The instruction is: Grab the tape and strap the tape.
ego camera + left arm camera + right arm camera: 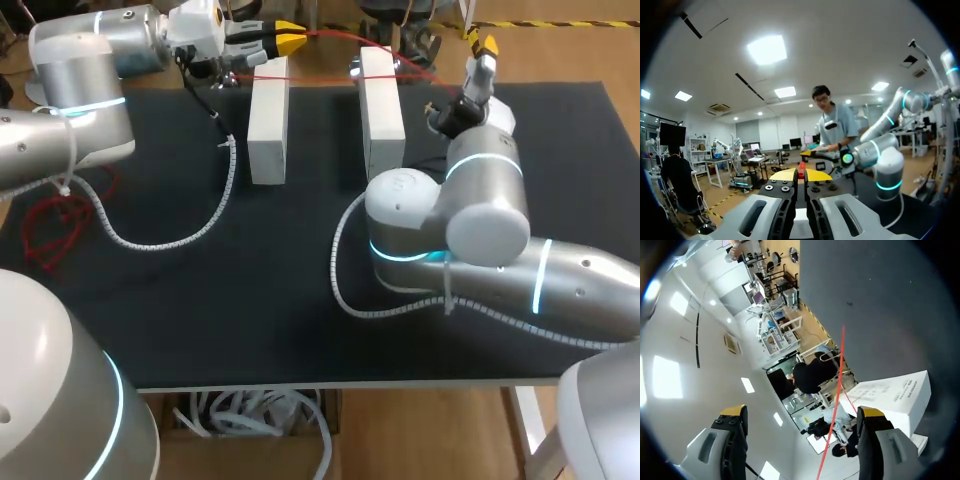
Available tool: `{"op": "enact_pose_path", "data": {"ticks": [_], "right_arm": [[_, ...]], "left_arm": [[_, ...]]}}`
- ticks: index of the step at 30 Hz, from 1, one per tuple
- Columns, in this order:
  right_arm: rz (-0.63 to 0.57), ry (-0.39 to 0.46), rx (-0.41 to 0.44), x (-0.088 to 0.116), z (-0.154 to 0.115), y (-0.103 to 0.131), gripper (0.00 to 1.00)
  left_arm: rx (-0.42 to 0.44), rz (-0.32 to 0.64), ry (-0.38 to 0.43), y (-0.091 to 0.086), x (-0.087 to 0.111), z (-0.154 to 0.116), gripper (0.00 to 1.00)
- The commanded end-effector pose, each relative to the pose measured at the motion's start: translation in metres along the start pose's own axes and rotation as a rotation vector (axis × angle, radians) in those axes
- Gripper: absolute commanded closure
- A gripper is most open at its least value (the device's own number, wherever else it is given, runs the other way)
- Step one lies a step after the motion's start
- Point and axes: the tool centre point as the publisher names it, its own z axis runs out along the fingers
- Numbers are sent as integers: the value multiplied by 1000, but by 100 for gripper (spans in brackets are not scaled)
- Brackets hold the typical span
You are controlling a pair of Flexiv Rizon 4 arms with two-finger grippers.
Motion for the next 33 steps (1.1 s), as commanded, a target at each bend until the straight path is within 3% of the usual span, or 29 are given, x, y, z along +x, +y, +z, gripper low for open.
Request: {"op": "enact_pose_path", "data": {"ticks": [1, 4, 7, 12, 17, 33], "right_arm": [[-14, -6, 11, 4, 1, 7, 12], [-21, -4, 15, 4, 2, 10, 19], [-23, -2, 15, 8, 4, 12, 33], [-29, 7, 23, 14, 7, 18, 33], [-47, 10, 24, 16, 8, 25, 50], [-82, -5, 34, 18, -2, 41, 54]], "left_arm": [[0, -1, 2, 0, -1, 0, 100], [0, -1, 2, 0, -1, 0, 100], [0, -1, 2, 0, -1, 0, 100], [0, -1, 2, 0, -1, 0, 100], [0, -1, 2, 0, -1, 0, 100], [0, -1, 2, 0, -1, 0, 100]]}}
